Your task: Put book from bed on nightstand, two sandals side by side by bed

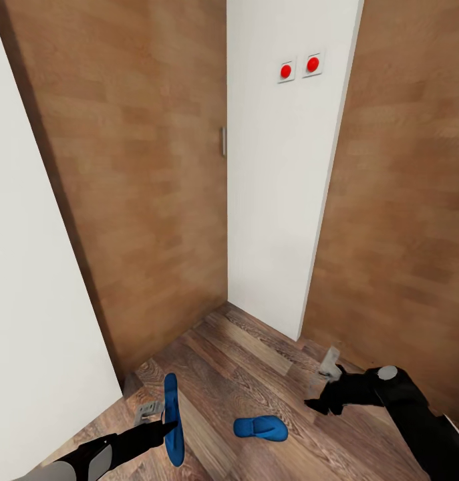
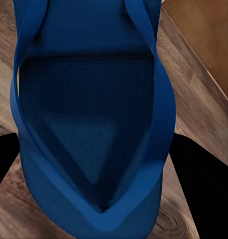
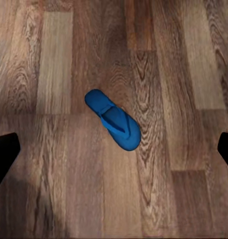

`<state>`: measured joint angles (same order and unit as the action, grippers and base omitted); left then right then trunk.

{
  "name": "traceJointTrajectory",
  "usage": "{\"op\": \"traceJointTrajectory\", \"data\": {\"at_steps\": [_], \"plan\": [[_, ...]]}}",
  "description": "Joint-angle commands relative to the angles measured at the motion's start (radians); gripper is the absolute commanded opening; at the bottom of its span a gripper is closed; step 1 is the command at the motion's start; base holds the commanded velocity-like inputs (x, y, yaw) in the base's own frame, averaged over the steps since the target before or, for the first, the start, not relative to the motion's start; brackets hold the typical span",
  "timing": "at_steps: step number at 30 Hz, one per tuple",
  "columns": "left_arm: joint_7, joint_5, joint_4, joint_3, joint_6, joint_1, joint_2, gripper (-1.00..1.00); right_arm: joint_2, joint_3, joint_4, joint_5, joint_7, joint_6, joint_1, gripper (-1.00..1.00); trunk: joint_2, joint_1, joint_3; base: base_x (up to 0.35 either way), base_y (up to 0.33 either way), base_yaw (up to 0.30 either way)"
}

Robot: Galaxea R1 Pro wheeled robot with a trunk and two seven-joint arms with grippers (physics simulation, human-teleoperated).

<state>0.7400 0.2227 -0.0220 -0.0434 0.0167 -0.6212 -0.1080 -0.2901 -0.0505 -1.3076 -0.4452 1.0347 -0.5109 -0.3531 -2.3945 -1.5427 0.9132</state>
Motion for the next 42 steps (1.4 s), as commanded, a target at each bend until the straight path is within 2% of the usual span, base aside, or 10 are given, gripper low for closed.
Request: {"op": "traceJointTrajectory", "data": {"at_steps": [1,4,7,11,16,21,28,34,42], "plan": [[0.004,0.000,0.001,-0.004,0.002,-0.001,0.000,-1.00,-0.001,0.027,0.026,-0.003,0.001,-0.035,-0.028,1.00,0.000,0.000,0.001,0.000,0.000,0.000],[0.004,0.000,0.001,-0.004,0.002,-0.001,0.000,-1.00,-0.001,0.060,0.099,0.006,0.020,-0.065,-0.064,1.00,0.000,0.000,0.001,0.000,0.000,0.000],[0.004,0.000,0.001,-0.004,0.002,-0.001,0.000,-1.00,0.001,0.069,0.131,0.012,0.057,-0.049,-0.074,1.00,0.000,0.000,0.001,0.000,0.000,0.000],[0.004,-0.001,0.001,-0.004,0.002,-0.001,0.001,-1.00,0.002,0.071,0.148,0.012,0.198,0.047,-0.080,1.00,0.000,0.000,0.001,0.000,0.000,0.000],[0.004,-0.003,0.001,-0.004,0.002,-0.001,0.000,-1.00,0.002,0.069,0.147,0.007,0.352,0.105,-0.081,1.00,0.000,0.000,0.001,0.000,0.000,0.000],[0.005,-0.003,0.001,-0.004,0.002,-0.001,0.005,-1.00,0.002,0.068,0.143,0.007,0.373,0.114,-0.081,1.00,0.000,0.000,0.001,0.000,0.000,0.000],[0.005,-0.003,0.001,-0.004,0.003,-0.001,0.005,-1.00,0.002,0.067,0.139,0.006,0.375,0.115,-0.081,1.00,-0.049,-0.027,0.023,0.000,0.000,0.000],[0.005,-0.003,0.001,-0.004,0.003,-0.001,0.005,-1.00,0.002,0.067,0.139,0.006,0.374,0.115,-0.081,1.00,-0.049,-0.027,0.023,0.000,0.000,0.000],[0.005,-0.003,0.001,-0.004,0.003,-0.001,0.005,-1.00,0.002,0.067,0.140,0.006,0.374,0.114,-0.081,1.00,-0.105,-0.057,0.048,0.000,0.000,0.000]]}}
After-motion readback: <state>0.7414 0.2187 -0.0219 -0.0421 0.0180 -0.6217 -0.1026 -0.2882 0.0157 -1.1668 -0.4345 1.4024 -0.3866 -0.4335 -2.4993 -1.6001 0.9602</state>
